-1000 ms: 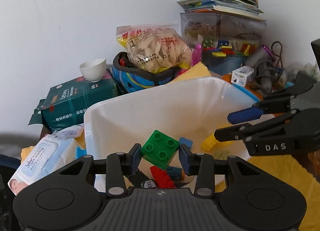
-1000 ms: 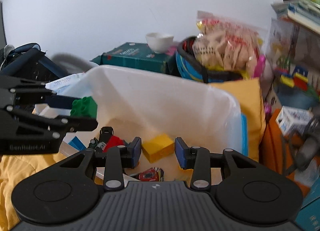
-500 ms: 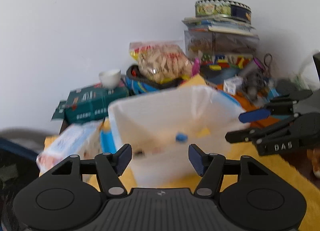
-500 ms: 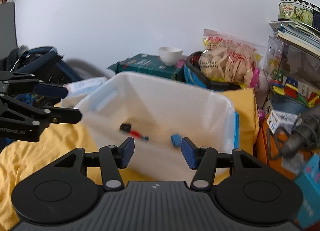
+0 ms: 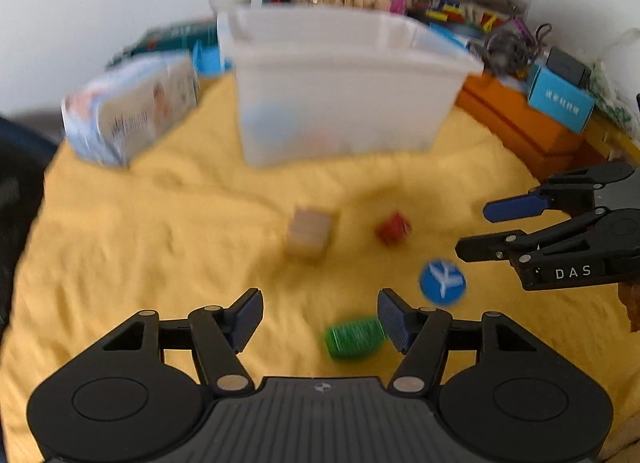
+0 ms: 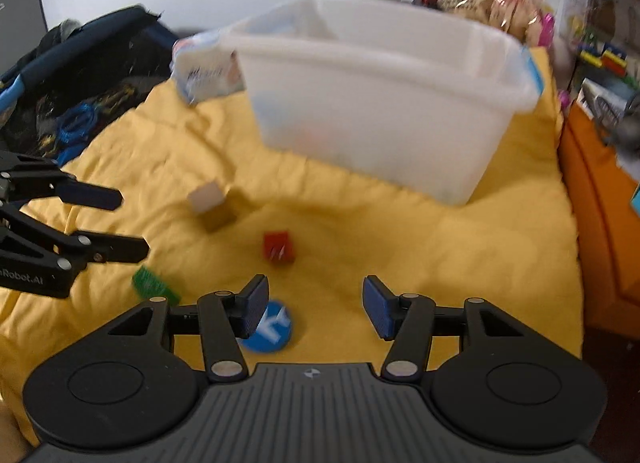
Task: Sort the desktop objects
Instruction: 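Grasp the green decorated block with the left gripper while the right grasps the blue airplane disc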
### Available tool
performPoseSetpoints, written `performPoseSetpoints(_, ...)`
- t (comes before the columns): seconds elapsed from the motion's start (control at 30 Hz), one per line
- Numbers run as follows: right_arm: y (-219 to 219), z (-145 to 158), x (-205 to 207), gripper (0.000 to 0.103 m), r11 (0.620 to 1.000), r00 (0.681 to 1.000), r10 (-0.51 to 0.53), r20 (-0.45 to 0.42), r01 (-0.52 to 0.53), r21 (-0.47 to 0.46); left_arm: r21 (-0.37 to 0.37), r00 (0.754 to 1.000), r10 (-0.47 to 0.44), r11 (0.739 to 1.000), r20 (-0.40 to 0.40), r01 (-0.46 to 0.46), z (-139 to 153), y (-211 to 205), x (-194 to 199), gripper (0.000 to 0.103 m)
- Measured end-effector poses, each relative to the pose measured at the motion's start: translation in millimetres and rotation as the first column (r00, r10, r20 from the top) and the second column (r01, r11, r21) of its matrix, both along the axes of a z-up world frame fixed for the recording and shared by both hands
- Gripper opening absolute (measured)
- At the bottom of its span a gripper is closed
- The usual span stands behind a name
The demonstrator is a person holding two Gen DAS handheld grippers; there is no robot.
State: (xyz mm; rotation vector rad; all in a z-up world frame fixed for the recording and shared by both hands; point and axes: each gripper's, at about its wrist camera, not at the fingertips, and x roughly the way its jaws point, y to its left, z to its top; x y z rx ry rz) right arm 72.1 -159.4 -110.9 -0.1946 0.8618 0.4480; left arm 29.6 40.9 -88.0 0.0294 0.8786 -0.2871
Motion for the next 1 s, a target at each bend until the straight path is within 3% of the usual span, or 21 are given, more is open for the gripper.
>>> performPoseSetpoints(0.17, 3.2, -9.4, -10.7, 0.055, 1.0, 0.999, 0.021, -0.029, -0.021, -0.009, -0.043, 0.999, 0.001, 0.999, -0.039, -0.003, -9.6, -0.9, -3.7, 0.067)
performPoseSetpoints(0.4, 14.2, -19.6, -18.3, 0.055, 0.998, 0.997, 0.057, -0.053, -0.058, -0.014, -0.032, 0.997, -0.055, 0.998, -0.062, 0.053, -18.4, -19.7, -1.2, 0.065)
performPoseSetpoints(0.47, 18.0, -21.5, -18.1, 0.056, 0.997, 0.996, 0.071, -0.054, -0.072, -0.02, -0.023, 0.995, -0.059, 0.998, -0.078, 0.057, -24.3, -23.1, 1.4, 0.062)
performPoseSetpoints(0.57, 22.4, -25.0, -17.4, 0.056, 0.996, 0.995, 0.082, -0.055, -0.083, -0.032, -0.016, 0.995, -0.043, 0.999, -0.087, 0.042, -30.8, -21.1, 3.8, 0.047)
performPoseSetpoints(1.0, 23.8, -25.5, -4.7, 0.057, 0.998, 0.997, 0.062, -0.047, -0.063, -0.02, 0.031, 0.997, -0.024, 0.999, -0.067, 0.026, -29.2, -0.3, 8.2, 0.047)
